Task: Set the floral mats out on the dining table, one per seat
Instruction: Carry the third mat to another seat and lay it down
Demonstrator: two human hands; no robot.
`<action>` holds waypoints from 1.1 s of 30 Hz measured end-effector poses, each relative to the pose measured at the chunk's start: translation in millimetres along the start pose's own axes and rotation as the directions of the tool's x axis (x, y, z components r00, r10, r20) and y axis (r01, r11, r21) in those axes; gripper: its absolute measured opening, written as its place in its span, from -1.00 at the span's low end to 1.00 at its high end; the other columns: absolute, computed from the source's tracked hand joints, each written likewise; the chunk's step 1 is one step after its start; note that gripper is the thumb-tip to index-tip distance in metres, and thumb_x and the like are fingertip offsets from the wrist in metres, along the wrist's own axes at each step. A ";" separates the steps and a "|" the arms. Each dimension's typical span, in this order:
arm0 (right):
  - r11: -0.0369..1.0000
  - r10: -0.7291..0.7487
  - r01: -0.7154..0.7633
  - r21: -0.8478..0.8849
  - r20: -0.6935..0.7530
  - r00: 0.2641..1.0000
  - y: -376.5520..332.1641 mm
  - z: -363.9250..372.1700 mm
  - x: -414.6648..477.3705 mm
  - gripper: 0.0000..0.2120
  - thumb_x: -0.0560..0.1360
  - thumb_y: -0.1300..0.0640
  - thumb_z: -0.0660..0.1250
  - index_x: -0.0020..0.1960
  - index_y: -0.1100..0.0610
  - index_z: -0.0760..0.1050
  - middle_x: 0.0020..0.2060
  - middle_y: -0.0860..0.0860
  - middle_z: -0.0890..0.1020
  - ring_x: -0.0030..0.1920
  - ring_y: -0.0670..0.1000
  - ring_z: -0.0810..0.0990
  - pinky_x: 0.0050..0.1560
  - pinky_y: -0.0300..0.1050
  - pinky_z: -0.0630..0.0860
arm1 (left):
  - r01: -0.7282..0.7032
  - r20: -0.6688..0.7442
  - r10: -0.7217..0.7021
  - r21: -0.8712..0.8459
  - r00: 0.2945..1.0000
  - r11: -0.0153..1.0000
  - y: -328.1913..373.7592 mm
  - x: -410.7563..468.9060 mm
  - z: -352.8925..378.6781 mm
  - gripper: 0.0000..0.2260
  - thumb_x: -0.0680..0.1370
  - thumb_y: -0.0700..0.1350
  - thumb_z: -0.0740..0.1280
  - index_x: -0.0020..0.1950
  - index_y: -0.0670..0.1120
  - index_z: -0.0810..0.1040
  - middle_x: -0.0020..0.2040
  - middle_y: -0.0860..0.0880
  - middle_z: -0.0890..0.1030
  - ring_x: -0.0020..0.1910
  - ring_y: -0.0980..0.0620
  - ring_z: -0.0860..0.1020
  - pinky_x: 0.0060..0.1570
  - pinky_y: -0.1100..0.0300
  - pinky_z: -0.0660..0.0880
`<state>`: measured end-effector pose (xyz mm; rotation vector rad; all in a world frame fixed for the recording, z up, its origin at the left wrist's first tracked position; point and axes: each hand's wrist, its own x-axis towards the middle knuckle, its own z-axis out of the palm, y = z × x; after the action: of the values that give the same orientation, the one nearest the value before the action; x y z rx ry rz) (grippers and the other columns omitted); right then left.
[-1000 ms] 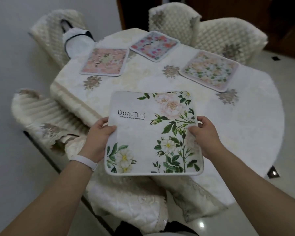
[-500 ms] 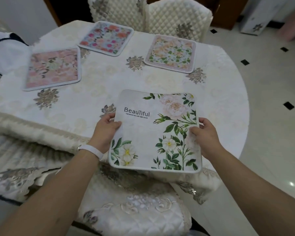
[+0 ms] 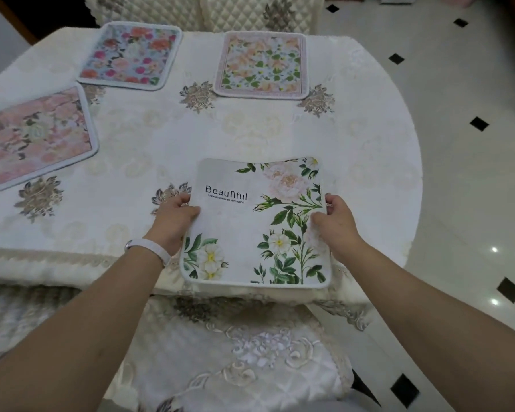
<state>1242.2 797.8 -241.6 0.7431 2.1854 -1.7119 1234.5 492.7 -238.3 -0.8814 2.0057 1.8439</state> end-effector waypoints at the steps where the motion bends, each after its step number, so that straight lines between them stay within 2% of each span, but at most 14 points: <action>1: 1.000 0.009 -0.009 -0.017 -0.001 1.000 3.4 2.0 2.0 -0.68 0.47 0.32 0.26 0.14 0.01 0.44 -0.06 -0.01 0.63 -0.13 0.01 0.62 -0.17 -0.06 0.57 | 0.014 -0.002 -0.014 0.019 1.000 1.000 -4.4 3.9 1.8 -0.80 0.55 -0.33 0.25 0.06 -0.10 0.57 -0.01 -0.20 0.67 -0.14 -0.17 0.64 -0.09 -0.04 0.60; 4: 0.997 0.009 -0.007 -0.074 0.023 1.000 10.1 8.5 4.9 -0.69 0.47 0.32 0.27 0.13 0.00 0.44 -0.07 -0.01 0.61 -0.15 0.01 0.60 -0.20 -0.06 0.56 | 0.025 -0.028 -0.023 0.069 0.999 0.997 -15.9 12.4 1.1 -0.73 0.53 -0.33 0.25 0.18 -0.13 0.57 0.03 -0.22 0.66 -0.07 -0.21 0.65 0.01 -0.11 0.59; 8: 0.986 -0.009 0.020 -0.167 0.065 0.998 24.1 10.2 8.4 -0.72 0.48 0.33 0.25 0.11 0.04 0.44 -0.12 0.01 0.62 -0.25 0.05 0.57 -0.33 -0.08 0.48 | 0.042 -0.046 -0.037 0.110 0.998 0.993 -31.9 21.2 1.4 -0.74 0.53 -0.31 0.26 0.19 -0.13 0.55 0.02 -0.19 0.67 -0.08 -0.19 0.66 -0.02 -0.10 0.61; 12: 0.984 -0.012 0.018 -0.176 0.036 0.999 31.2 11.6 16.8 -0.72 0.47 0.32 0.25 0.08 0.01 0.47 -0.01 -0.01 0.64 -0.25 0.09 0.59 -0.31 -0.05 0.49 | 0.015 -0.061 -0.006 0.153 0.998 0.988 -37.3 27.3 2.5 -0.77 0.55 -0.30 0.25 0.16 -0.08 0.53 -0.08 -0.06 0.66 -0.18 -0.06 0.65 -0.21 0.10 0.57; 15: 0.983 -0.023 0.027 -0.182 0.027 0.999 29.5 15.2 22.3 -0.73 0.48 0.33 0.24 0.09 0.04 0.45 -0.13 0.00 0.63 -0.26 0.07 0.57 -0.28 -0.04 0.50 | -0.019 -0.087 0.039 0.214 0.995 0.977 -31.8 35.3 4.0 -0.78 0.56 -0.29 0.23 0.15 -0.05 0.50 -0.14 0.02 0.63 -0.23 0.04 0.60 -0.31 0.20 0.50; 16: 0.981 -0.025 0.029 -0.191 0.022 0.999 29.5 15.6 23.7 -0.73 0.49 0.33 0.24 0.10 0.04 0.45 -0.14 -0.01 0.63 -0.25 0.05 0.57 -0.27 -0.04 0.51 | -0.030 -0.091 0.055 0.254 0.994 0.967 -30.0 36.4 5.3 -0.78 0.55 -0.29 0.23 0.13 -0.04 0.51 -0.13 0.01 0.63 -0.23 0.05 0.60 -0.29 0.20 0.51; 19: 0.976 -0.016 0.017 -0.215 0.003 1.000 33.0 18.0 25.5 -0.73 0.50 0.32 0.23 0.12 0.04 0.45 -0.13 -0.02 0.61 -0.23 0.03 0.56 -0.26 -0.07 0.49 | -0.024 -0.126 0.068 0.322 0.990 0.947 -36.7 39.1 7.8 -0.78 0.52 -0.27 0.22 0.10 -0.06 0.55 -0.03 -0.09 0.65 -0.13 -0.04 0.62 -0.06 0.07 0.59; 23: 0.963 -0.025 0.029 -0.267 0.019 1.000 38.6 22.4 26.1 -0.74 0.50 0.31 0.23 0.13 0.07 0.44 -0.16 0.01 0.60 -0.28 0.00 0.53 -0.32 -0.13 0.44 | -0.014 -0.171 0.083 0.372 0.982 0.928 -46.1 35.8 6.3 -0.75 0.53 -0.23 0.22 0.19 -0.11 0.51 0.01 -0.08 0.61 -0.10 -0.05 0.57 -0.09 0.14 0.48; 26: 0.951 -0.017 0.029 -0.309 0.040 0.999 38.3 20.7 29.3 -0.71 0.49 0.26 0.25 0.19 0.06 0.43 -0.10 -0.01 0.62 -0.18 0.01 0.59 -0.20 -0.08 0.53 | -0.038 -0.145 0.113 0.446 0.983 0.894 -49.1 32.7 2.2 -0.70 0.51 -0.21 0.23 0.25 -0.08 0.46 0.04 -0.06 0.60 -0.05 -0.07 0.57 -0.10 0.13 0.45; 29: 0.925 -0.030 0.054 -0.375 0.071 0.997 40.4 13.4 23.7 -0.67 0.47 0.22 0.27 0.22 0.04 0.42 -0.06 -0.03 0.63 -0.11 0.02 0.61 -0.07 -0.02 0.55 | -0.115 -0.042 0.163 0.538 0.986 0.835 -57.1 24.6 -6.8 -0.60 0.49 -0.22 0.27 0.33 -0.08 0.38 0.13 -0.12 0.58 -0.02 -0.07 0.57 -0.14 0.10 0.47; 31: 0.915 -0.043 0.075 -0.398 0.089 0.995 48.0 9.2 11.6 -0.61 0.46 0.24 0.29 0.27 0.03 0.39 -0.04 -0.04 0.61 -0.10 0.00 0.61 -0.06 -0.01 0.56 | -0.184 0.037 0.217 0.678 0.976 0.712 -67.8 16.8 -15.9 -0.49 0.49 -0.18 0.32 0.43 -0.09 0.29 0.30 -0.17 0.44 0.17 -0.14 0.50 0.08 -0.02 0.50; 33: 0.874 -0.081 0.115 -0.472 0.092 0.992 62.0 6.0 -2.2 -0.53 0.44 0.22 0.31 0.34 0.05 0.35 0.02 0.00 0.56 0.00 0.03 0.58 0.04 0.05 0.57 | -0.265 0.131 0.276 0.805 0.952 0.530 -81.3 7.0 -26.1 -0.41 0.51 -0.09 0.37 0.49 -0.12 0.25 0.39 -0.18 0.35 0.33 -0.18 0.38 0.28 -0.09 0.40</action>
<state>1277.2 802.2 -293.1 0.4399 2.4820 -1.1294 1283.0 465.6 -303.6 -0.2854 2.7101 0.7400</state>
